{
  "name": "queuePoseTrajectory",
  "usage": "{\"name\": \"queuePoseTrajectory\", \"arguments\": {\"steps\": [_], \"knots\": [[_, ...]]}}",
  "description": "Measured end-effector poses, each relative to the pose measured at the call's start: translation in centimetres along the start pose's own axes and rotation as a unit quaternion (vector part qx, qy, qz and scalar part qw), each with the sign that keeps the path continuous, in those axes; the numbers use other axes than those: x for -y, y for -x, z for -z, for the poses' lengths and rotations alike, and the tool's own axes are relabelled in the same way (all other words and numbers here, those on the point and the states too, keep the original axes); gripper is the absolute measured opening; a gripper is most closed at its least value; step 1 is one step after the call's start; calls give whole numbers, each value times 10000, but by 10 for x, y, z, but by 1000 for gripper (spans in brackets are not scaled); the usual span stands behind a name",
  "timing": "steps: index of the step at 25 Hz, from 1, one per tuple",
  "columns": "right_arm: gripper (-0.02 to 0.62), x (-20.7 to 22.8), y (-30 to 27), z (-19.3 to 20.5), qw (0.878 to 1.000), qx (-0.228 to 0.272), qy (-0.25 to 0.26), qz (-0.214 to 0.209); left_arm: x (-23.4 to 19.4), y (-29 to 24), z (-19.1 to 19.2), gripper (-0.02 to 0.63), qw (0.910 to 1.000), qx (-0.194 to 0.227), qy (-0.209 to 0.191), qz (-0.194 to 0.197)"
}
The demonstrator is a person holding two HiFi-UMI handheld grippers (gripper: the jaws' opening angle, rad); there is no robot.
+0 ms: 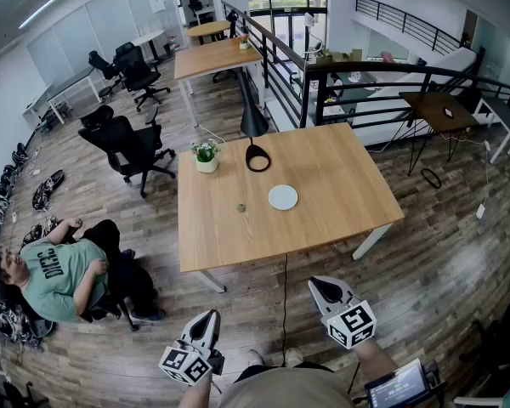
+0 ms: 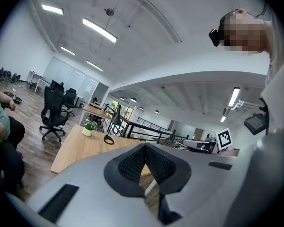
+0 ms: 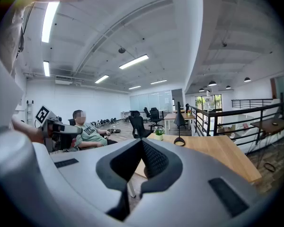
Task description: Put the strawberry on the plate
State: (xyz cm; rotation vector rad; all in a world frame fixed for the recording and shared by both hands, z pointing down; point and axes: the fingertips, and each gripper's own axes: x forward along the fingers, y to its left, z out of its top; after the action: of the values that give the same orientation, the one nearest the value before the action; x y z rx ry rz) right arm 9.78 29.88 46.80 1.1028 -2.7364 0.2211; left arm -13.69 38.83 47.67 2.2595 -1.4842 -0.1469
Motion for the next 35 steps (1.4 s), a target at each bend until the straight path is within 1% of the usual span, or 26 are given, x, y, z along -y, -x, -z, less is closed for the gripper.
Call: {"name": "queuePoseTrajectory", "arguments": {"steps": [8,12,13,14,18,21,28,35], "knots": [[5,-6,4,4,10000,20,-52,17,3,7,4,3,10000,-55,52,-33],[7,-9,4,-1,9992,200,-355,-56,2,11,7,3,9999,-55,80,-39],[28,-10,4,-2,9989,223,-392,-91,2,11,8,3,9999,-47,88,-34],[56,-11,4,-2,9989,224,-390,-115,2,11,9,3,9999,-43,98,-32],[58,-10,4,-4,9993,205,-289,-155,5,8,8,3,9999,-60,136,-46],[58,-8,5,-2,9993,190,-280,-163,7,4,9,3,9999,-41,131,-11],[58,1,12,2,9996,128,-234,-101,17,2,11,3,9999,-78,118,-51],[58,8,19,4,9995,144,-254,-126,27,-1,12,3,9999,-65,111,-89]]}}
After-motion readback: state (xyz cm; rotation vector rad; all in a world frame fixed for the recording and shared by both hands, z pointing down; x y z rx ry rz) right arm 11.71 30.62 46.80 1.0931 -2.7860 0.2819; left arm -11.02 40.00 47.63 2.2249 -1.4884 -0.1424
